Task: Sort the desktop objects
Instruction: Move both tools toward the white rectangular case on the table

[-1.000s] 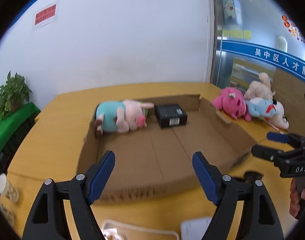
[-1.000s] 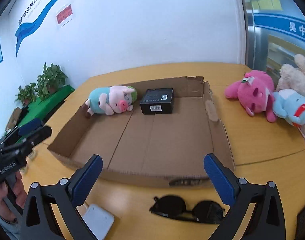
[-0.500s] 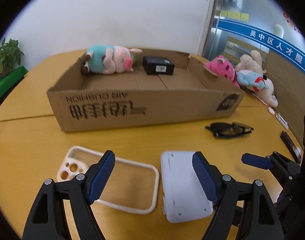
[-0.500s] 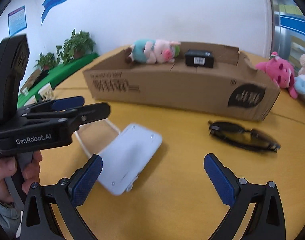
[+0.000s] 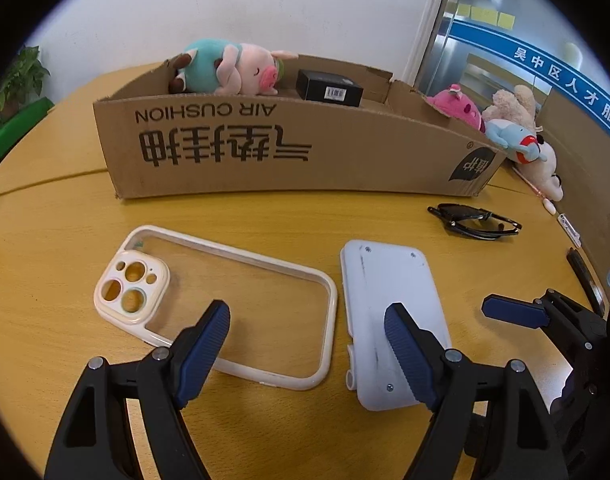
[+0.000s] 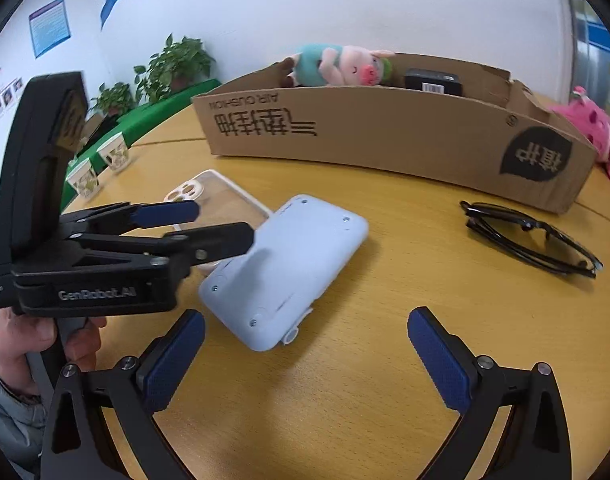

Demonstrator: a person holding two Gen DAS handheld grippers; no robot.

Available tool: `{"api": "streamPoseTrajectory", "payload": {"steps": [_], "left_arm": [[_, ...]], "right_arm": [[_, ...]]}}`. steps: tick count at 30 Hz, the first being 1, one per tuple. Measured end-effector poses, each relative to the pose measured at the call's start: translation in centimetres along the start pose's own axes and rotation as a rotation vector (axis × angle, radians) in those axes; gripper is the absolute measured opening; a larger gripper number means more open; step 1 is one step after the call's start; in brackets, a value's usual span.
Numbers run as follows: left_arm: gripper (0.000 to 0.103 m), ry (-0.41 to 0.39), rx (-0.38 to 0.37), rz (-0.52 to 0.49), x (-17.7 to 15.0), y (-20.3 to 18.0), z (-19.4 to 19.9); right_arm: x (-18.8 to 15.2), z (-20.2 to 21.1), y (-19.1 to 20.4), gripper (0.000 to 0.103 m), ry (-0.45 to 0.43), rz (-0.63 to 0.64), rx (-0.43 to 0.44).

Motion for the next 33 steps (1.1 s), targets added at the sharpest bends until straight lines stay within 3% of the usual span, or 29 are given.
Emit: {"api": "streamPoseTrajectory", "payload": {"steps": [7,11,15,21,22,26,31,33], "left_arm": [[0.08,0.005,0.009,-0.003,0.5,1.1,0.0],[0.08,0.013,0.137,-0.031,0.9,3.3,-0.1],[0.08,0.009,0.177,-0.055,1.4,5.1,-0.3],[0.08,0.025,0.21,0.021,2.6,7.6,-0.2],[0.08,0.028,0.189,0.044,2.6,7.6,0.1],[0.08,0.025,-0.035,0.116,2.5,5.2,1.8],[0.079,0.071,-0.172,0.113,2.8,1.7,1.0],[0.078,0.11,-0.236,0.131,2.5,0.8,-0.3]], "right_arm": [[-0.3,-1.2,-1.6,0.103,0.065,-0.064,0.018],[-0.3,-0.9,-2.5,0.103,0.046,-0.106,0.072],[-0.4,-0.6,-3.1,0.103,0.029,-0.146,0.115],[-0.1,-1.0,-1.6,0.103,0.05,-0.091,0.077],[0.1,-1.2,-1.1,0.103,0.057,-0.076,0.069],[0.8,-2.2,1.5,0.103,0.084,0.008,0.039],[1.7,-4.0,3.5,0.103,0.116,0.095,-0.068],[1.8,-3.9,3.2,0.101,0.109,0.082,-0.059]]}}
Point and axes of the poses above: each gripper's, at about its wrist camera, not at the fingertips, and z roughly against the way its jaws point, y to its left, x to its top, the point moved 2 cm from there along -z, roughly the way its jaws point, and after that the axes turned 5 degrees about -x, right-handed, at the moved point
